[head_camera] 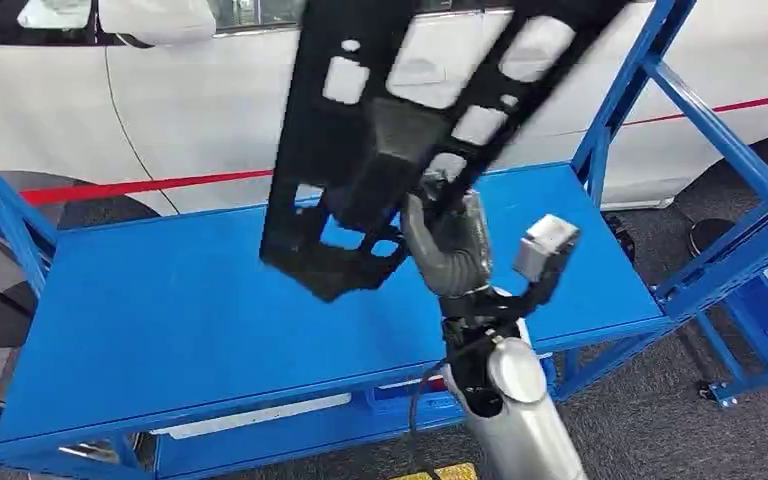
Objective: Take the parts from the cabinet and place them on the table.
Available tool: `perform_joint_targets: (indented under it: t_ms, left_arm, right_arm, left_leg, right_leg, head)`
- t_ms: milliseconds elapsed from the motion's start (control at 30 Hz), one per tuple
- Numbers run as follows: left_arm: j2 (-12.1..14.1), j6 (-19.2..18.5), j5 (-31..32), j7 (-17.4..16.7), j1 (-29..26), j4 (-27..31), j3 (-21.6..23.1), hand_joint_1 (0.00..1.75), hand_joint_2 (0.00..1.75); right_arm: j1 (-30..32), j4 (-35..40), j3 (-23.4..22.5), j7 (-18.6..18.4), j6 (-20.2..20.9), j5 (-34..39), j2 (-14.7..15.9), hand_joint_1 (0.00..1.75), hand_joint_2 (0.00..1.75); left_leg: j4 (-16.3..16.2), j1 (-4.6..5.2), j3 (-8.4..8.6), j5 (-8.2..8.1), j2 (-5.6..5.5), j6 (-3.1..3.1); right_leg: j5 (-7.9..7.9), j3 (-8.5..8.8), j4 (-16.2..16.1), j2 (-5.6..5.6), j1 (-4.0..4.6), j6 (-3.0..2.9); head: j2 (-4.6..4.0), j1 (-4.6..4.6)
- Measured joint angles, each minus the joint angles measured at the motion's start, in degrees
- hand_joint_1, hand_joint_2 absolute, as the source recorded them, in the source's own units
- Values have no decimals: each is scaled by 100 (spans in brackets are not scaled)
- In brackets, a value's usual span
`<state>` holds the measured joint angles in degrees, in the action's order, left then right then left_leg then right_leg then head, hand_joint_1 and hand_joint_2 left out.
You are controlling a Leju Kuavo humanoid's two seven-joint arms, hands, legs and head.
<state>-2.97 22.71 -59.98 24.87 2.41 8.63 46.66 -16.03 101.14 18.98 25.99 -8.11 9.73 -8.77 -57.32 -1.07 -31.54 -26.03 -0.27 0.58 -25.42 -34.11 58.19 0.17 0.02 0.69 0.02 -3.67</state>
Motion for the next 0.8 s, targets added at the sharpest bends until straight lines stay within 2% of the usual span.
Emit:
perform_joint_targets:
  t_ms: [33,67,133,167,200,233,267,300,333,367,433,467,500,533,567,633,667,700,733,800]
  left_arm:
    - [0,33,-2,-2,11,0,0,0,0]
    - [2,63,-11,-24,20,0,-2,0,0]
    - [-2,217,-15,-267,38,0,0,0,0]
    - [-2,286,-20,-286,35,-2,0,0,0]
    - [-2,337,-22,-254,36,-2,0,0,0]
    - [-2,354,-22,-221,40,0,0,0,0]
    - [-2,374,-22,-195,46,-2,0,0,0]
    - [-4,385,-22,-190,54,0,0,0,0]
    - [-7,387,-24,-190,57,0,0,0,0]
    - [-7,389,-50,-229,61,0,0,0,0]
    - [-7,462,-77,-440,75,0,0,0,0]
    - [-7,470,-109,-477,75,0,-2,0,0]
    - [-7,475,-120,-492,76,0,0,0,0]
    - [-7,481,-122,-501,77,0,0,0,0]
    - [-7,492,-125,-507,79,0,-2,0,0]
    - [-7,505,-125,-560,80,0,0,0,0]
    - [-7,505,-125,-584,77,0,0,0,0]
    - [-7,505,-125,-610,76,0,0,0,0]
    - [-7,510,-125,-621,77,0,0,0,0]
    - [-7,532,-127,-621,72,-2,0,0,0]
  right_arm:
    - [89,223,-73,46,-2,15,58,175,175]
    - [162,444,-162,83,-28,22,127,175,175]
    - [348,682,-318,129,-169,-46,200,175,175]
    - [444,757,-376,125,-236,-63,219,175,175]
    - [546,795,-415,129,-275,-65,245,175,175]
    - [618,832,-444,129,-308,-65,267,175,175]
    - [663,869,-483,127,-323,-72,280,175,175]
    - [687,915,-505,131,-326,-72,291,175,175]
    - [696,955,-516,134,-328,-72,298,175,175]
    - [711,981,-525,138,-328,-74,302,175,175]
    - [771,1007,-536,158,-352,-135,311,175,175]
    - [815,1007,-538,173,-358,-168,326,175,175]
    - [857,1007,-538,199,-358,-201,337,175,175]
    - [894,1005,-538,230,-358,-238,337,175,175]
    - [936,1005,-538,273,-363,-273,339,175,175]
    - [1051,1002,-540,363,-352,-339,350,175,175]
    - [1115,998,-540,414,-310,-350,357,175,175]
    - [1205,998,-540,448,-233,-308,363,175,175]
    - [1288,1000,-540,494,-104,-229,368,175,175]
    - [1446,1022,-540,606,158,-94,372,175,175]
  left_leg:
    - [6,10,0,8,8,29]
    - [6,14,-10,7,18,80]
    - [5,29,-13,1,25,97]
    - [3,31,-14,0,28,98]
    - [2,31,-13,0,27,98]
    - [-2,31,-11,-4,21,93]
    - [-10,31,-5,-10,14,86]
    - [-21,31,4,-25,10,75]
    - [-32,36,4,-43,11,47]
    - [-72,76,-14,-40,10,18]
    - [-57,74,-19,-33,12,-29]
    - [-38,70,-11,-21,13,-65]
    - [-48,78,-14,-43,9,-107]
    - [-138,55,-53,-166,13,-137]
    - [-424,56,-154,-411,14,-168]
    - [-1344,35,-519,-917,15,-209]
    - [-1699,36,-650,-1060,15,-218]
    - [-1856,35,-681,-1071,15,-221]
    - [-1692,36,-562,-955,14,-208]
    - [-704,38,26,-518,-39,-144]
  right_leg:
    - [-111,-48,136,0,-18,24]
    - [-325,-195,456,0,-24,39]
    - [-772,-655,1437,-2,-30,66]
    - [-852,-830,1779,-2,-35,72]
    - [-778,-858,1812,-4,-41,71]
    - [-583,-745,1550,-5,-44,65]
    - [-335,-516,1097,-7,-47,53]
    - [-75,-215,505,-13,-47,34]
    - [5,-7,64,-19,-43,8]
    - [9,9,27,-14,-4,-6]
    - [12,-19,41,0,-10,-35]
    - [16,-21,37,1,0,-63]
    - [51,-17,-18,-9,-38,-119]
    - [73,-17,-32,-27,-52,-153]
    - [88,-36,-34,-32,-56,-184]
    - [118,-93,-30,-46,-45,-216]
    - [138,-124,-24,-49,-40,-220]
    - [160,-157,-13,-33,-38,-215]
    - [178,-186,-2,16,-36,-197]
    - [226,-241,23,97,-32,-172]
  head:
    - [0,0]
    - [0,0]
    - [0,0]
    - [0,0]
    - [0,0]
    - [0,0]
    - [0,0]
    - [0,0]
    - [0,0]
    - [0,0]
    - [0,0]
    - [0,-2]
    - [0,0]
    - [0,0]
    - [0,-7]
    - [0,-6]
    - [0,-6]
    - [0,-6]
    - [0,-6]
    - [0,-6]
